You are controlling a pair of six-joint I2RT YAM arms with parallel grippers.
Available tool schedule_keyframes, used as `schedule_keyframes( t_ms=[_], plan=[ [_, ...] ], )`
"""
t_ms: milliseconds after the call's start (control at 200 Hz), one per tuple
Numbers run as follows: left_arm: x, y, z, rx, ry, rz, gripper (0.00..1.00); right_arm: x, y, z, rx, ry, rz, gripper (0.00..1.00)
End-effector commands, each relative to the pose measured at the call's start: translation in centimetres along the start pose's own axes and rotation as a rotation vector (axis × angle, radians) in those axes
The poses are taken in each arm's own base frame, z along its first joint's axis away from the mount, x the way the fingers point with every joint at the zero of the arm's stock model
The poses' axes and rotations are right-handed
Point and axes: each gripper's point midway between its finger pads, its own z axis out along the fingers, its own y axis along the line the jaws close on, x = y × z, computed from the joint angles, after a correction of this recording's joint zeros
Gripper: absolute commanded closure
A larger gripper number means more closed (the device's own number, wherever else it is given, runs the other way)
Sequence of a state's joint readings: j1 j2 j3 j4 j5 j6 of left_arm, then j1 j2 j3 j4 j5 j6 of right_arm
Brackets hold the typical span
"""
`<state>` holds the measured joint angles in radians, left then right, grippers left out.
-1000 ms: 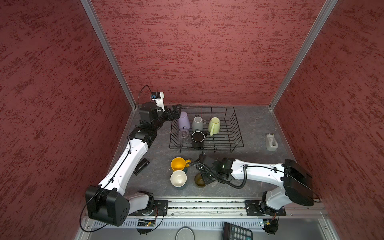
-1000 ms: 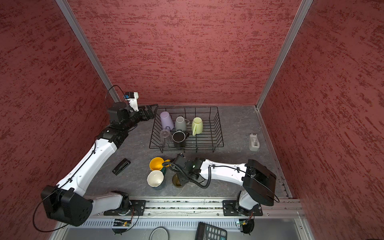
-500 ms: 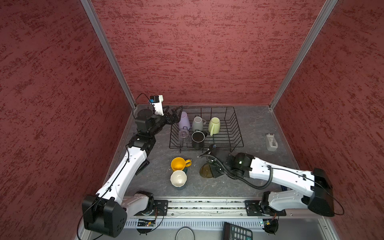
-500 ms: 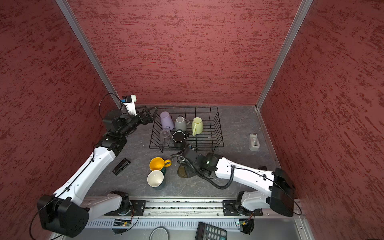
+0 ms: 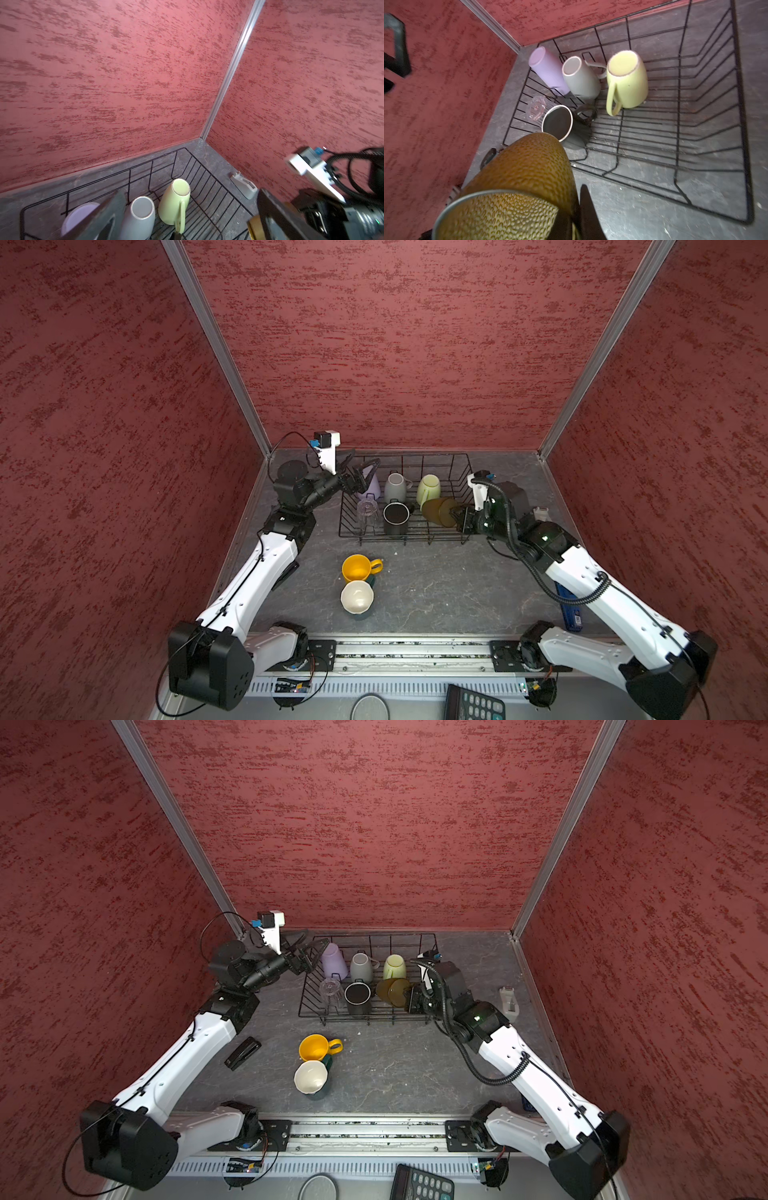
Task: Load cups into a dish rack
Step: Pick up the cup from the bottom-center of the table.
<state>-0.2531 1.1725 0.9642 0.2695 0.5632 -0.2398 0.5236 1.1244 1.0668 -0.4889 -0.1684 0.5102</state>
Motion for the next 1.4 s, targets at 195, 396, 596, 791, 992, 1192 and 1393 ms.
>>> schedule_keyframes(
  t_ms=[195,396,596,791,992,1192,1393],
  plan=[
    [4.7,-7.4,1.0,0.311,0.016,0.415,0.00,-5.2,2.1,0.4,-0.305,-0.063,0.013,1.00],
    [6.5,-8.9,1.6,0.432,-0.019,0.526,0.00,-5.3,3.7,-0.5,-0.437,-0.051,-0.023,1.00],
    [7.1,-9.4,2.2,0.497,-0.054,0.561,0.00,-3.7,6.2,-2.3,-0.608,0.013,-0.086,1.00],
    [6.9,-10.3,2.7,0.554,-0.077,0.550,0.01,-2.9,6.7,-2.8,-0.656,0.038,-0.092,1.00],
    [7.1,-11.6,3.7,0.605,-0.089,0.558,0.03,-2.4,7.6,-3.9,-0.718,0.045,-0.096,1.00],
    [7.0,-13.2,3.9,0.663,-0.118,0.564,0.06,-2.3,7.5,-3.9,-0.711,0.049,-0.087,1.00],
    [7.0,-14.3,4.2,0.708,-0.128,0.565,0.08,-2.2,7.4,-3.5,-0.717,0.052,-0.073,1.00]
  ],
)
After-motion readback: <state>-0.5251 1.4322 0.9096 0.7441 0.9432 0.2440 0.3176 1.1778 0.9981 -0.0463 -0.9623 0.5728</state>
